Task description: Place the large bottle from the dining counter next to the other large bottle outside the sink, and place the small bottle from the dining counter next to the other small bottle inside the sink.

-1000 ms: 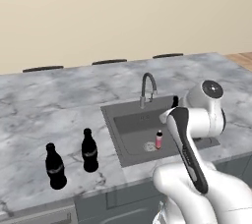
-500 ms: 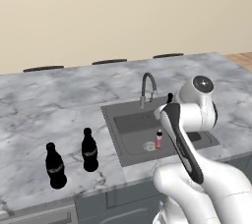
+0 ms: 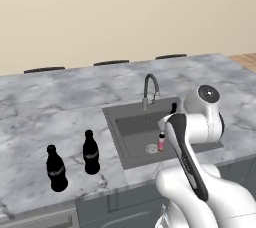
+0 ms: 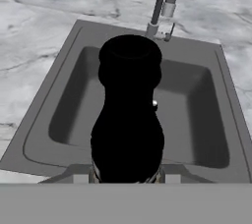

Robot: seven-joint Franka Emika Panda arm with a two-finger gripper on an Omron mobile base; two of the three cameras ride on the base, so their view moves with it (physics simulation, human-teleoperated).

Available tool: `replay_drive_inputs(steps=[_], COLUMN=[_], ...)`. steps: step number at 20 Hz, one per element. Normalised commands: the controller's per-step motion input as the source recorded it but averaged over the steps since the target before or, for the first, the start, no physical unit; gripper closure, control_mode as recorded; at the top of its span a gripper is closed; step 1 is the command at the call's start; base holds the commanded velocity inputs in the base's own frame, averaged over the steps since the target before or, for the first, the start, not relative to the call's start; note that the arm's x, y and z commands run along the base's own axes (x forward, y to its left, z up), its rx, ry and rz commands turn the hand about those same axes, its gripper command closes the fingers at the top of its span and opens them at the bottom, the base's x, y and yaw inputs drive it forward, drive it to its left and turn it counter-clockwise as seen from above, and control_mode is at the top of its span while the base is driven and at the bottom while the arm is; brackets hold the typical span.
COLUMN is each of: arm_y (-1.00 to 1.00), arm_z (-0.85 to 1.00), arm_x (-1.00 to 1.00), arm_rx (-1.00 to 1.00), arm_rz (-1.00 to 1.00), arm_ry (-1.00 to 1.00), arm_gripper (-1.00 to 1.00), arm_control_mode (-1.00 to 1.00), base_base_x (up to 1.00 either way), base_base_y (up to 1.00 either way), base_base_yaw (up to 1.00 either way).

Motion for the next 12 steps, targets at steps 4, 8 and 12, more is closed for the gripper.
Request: replay_drive_inputs(steps=[4,8,12], arm_y=[0.18,0.13,0.07], arm_z=[-0.16,-0.09,-0.07], arm_x=[0.13,0.08,0.0], arm_rx=[0.0,0.0,0.0], arm_rz=[-0.09,-0.17,-0.15], arm_ry=[-0.22,-0.27,-0.19], arm_gripper=[1.0,1.0,1.0], arm_control_mode=[-1.0,-1.0,-1.0], base_base_x=[0.0,0.0,0.0], base_base_y=[0.0,0.0,0.0], base_base_yaw=[0.0,0.0,0.0])
